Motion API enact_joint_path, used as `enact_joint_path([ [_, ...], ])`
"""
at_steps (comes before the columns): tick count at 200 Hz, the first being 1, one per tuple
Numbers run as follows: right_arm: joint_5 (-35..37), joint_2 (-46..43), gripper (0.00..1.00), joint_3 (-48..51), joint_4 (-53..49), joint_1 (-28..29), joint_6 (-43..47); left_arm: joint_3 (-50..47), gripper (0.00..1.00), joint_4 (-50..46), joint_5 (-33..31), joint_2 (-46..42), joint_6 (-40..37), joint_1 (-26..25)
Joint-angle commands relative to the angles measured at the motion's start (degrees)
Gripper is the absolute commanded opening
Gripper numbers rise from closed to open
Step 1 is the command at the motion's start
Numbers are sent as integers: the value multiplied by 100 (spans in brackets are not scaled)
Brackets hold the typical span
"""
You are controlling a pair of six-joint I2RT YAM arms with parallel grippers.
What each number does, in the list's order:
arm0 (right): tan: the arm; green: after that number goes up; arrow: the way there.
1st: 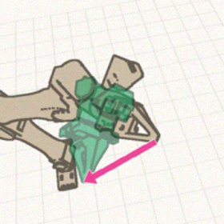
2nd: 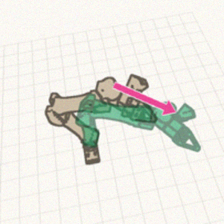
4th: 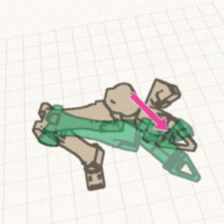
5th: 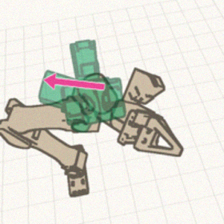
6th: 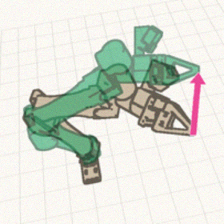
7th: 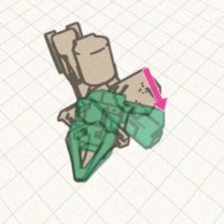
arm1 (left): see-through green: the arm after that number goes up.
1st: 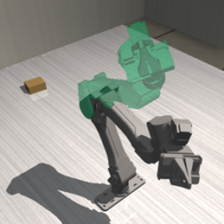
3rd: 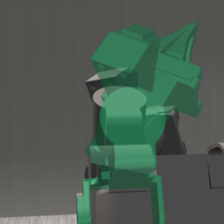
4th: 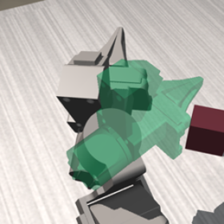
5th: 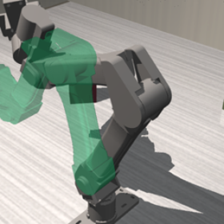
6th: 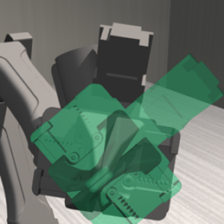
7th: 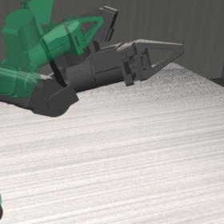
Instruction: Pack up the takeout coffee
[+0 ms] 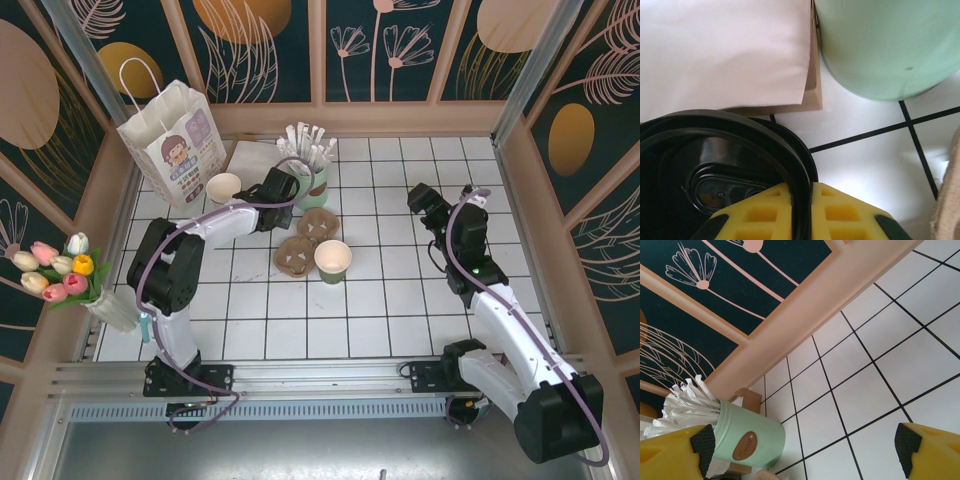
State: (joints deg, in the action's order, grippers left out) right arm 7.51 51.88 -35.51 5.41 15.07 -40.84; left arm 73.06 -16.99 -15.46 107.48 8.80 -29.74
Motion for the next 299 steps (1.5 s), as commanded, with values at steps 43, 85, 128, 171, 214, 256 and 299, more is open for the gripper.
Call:
enact_joint_path([
  [43,-14,-84,95,-29,230,-33,76,97,0,-122,195,-420,147,-6],
  [85,-1038,-55,94,230,963,-1,445,5,0,-5,835,-899,365,-4],
  [128,-1893,379,94,-26,1374,622,1132,-206,0,275,1657,-1915,954,-1],
  [171,-2142,1008,92,-129,2443,1573,2249,-505,0,1361,2364,-2574,2679,-2],
  [214,-2248,1995,86,-307,3889,2077,3330,-1005,0,3210,3154,-2914,4452,-5],
  [256,-2508,2447,83,-219,5257,1970,3260,-762,0,3589,4077,-3076,4599,81],
  [299,-3349,2151,88,-802,4103,1142,958,-625,0,4083,5079,-3164,4702,262],
])
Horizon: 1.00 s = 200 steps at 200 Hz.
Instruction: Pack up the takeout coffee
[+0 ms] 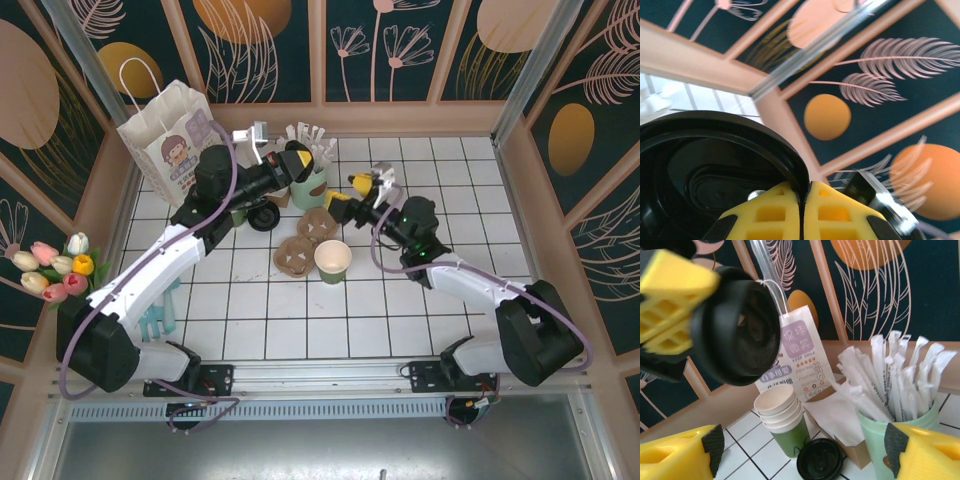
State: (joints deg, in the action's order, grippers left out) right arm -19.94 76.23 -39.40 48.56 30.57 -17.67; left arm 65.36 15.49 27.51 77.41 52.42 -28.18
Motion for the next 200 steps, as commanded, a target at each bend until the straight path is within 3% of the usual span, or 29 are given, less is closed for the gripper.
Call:
enact_joint_path([
  [1,-623,-293,88,-407,-204,-414,-1395,144,0,865,782,-152,383,109],
  [18,-540,-639,89,-49,259,-262,-1045,232,0,1498,774,-14,1063,111],
  [40,409,-895,90,355,700,428,1529,290,0,2204,578,177,1958,112],
  [59,841,-550,89,222,1355,475,2296,417,0,2616,558,324,2588,111],
  [85,847,251,86,-58,2594,516,3351,504,0,2750,474,444,3061,111],
  [109,763,893,81,-389,3713,547,4050,434,0,2905,354,436,3313,116],
  [127,672,1234,79,-781,3738,586,4575,374,0,2995,283,397,3395,111],
  [200,436,2234,77,-2024,3727,721,5074,115,0,3487,253,444,3789,112],
])
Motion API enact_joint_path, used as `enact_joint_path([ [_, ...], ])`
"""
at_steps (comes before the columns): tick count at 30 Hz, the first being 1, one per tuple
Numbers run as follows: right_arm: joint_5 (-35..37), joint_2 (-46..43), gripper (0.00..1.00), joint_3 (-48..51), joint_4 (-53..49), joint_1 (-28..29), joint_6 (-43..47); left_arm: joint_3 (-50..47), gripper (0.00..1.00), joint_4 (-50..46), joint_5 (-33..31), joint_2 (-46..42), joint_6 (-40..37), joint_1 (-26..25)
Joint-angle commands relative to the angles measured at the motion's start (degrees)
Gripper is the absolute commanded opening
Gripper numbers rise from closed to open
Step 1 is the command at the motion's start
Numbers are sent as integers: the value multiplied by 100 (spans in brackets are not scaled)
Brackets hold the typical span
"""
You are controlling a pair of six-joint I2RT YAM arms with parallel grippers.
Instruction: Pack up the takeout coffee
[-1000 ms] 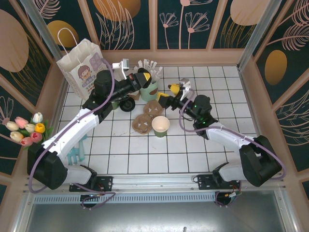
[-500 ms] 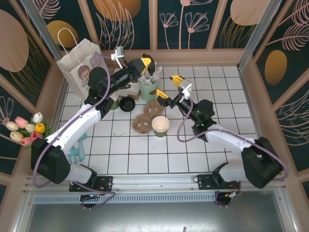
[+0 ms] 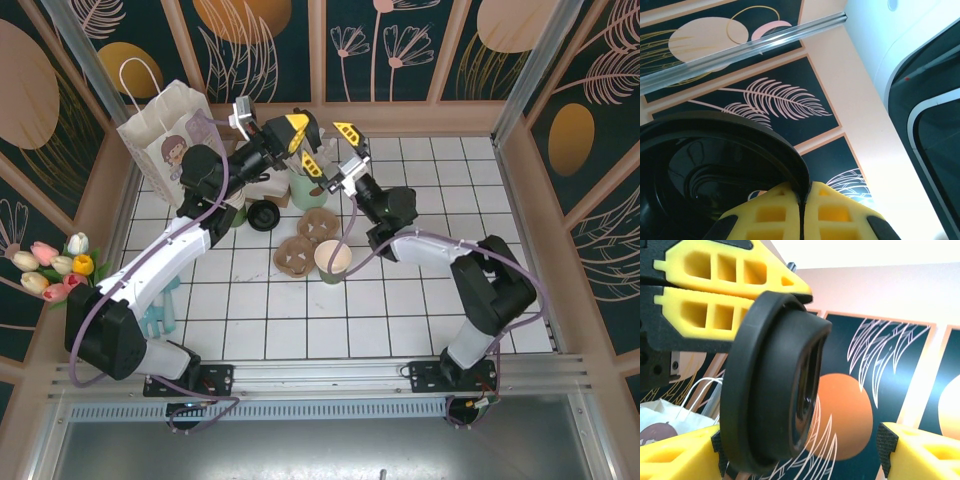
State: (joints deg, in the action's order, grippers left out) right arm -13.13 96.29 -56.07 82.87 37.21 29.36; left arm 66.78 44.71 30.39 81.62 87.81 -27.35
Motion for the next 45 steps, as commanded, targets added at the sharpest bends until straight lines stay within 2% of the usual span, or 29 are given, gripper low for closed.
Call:
enact_joint_path([
  [1,-246,227,77,-357,296,57,370,-26,0,565,-39,21,248,29],
  [4,-235,332,71,-507,278,58,364,-47,0,541,-34,3,221,28],
  [11,-108,393,47,-590,211,63,300,-195,0,735,-73,56,318,28],
  [17,21,374,38,-598,200,65,216,-314,0,979,-46,125,467,28],
  [24,142,205,26,-545,-166,53,516,-503,0,1216,10,161,562,28],
  [28,440,62,20,-582,-384,16,400,-690,7,1546,141,152,567,28],
  [34,606,-27,14,-640,-593,6,158,-772,7,1884,417,226,547,27],
  [36,625,-53,12,-642,-615,-8,57,-767,15,1933,508,243,544,28],
  [38,615,-63,10,-612,-598,-19,91,-798,28,1881,534,223,471,28],
  [42,505,-121,8,-547,-694,-56,424,-824,47,1494,652,130,117,27],
  [45,495,-235,8,-497,-859,-117,659,-901,71,1261,676,14,-159,28],
])
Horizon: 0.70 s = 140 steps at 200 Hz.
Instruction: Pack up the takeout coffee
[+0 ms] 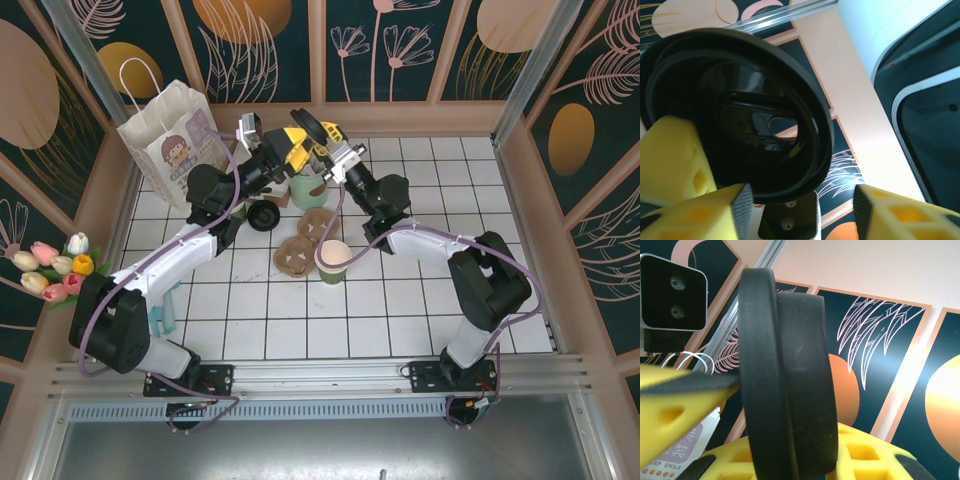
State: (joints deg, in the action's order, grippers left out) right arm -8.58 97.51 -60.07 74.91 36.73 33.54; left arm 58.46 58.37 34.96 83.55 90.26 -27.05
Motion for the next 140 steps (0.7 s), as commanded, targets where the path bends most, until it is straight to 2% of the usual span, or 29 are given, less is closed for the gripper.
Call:
enact_joint_path([
  [1,41,-400,8,-77,-115,-93,322,-65,78,-196,258,-224,-540,-2],
  [31,-47,-623,8,27,-453,-224,812,-75,98,-956,258,-522,-1214,35],
  [73,-170,-1083,8,78,-1463,-280,2370,-25,99,-2858,-298,-1196,-2437,303],
  [101,-344,-1325,8,127,-1803,-281,3241,784,99,-4963,-720,-1156,-3522,303],
  [140,-437,-1546,7,145,-2005,-230,4660,1831,99,-6477,-861,-882,-4418,306],
])
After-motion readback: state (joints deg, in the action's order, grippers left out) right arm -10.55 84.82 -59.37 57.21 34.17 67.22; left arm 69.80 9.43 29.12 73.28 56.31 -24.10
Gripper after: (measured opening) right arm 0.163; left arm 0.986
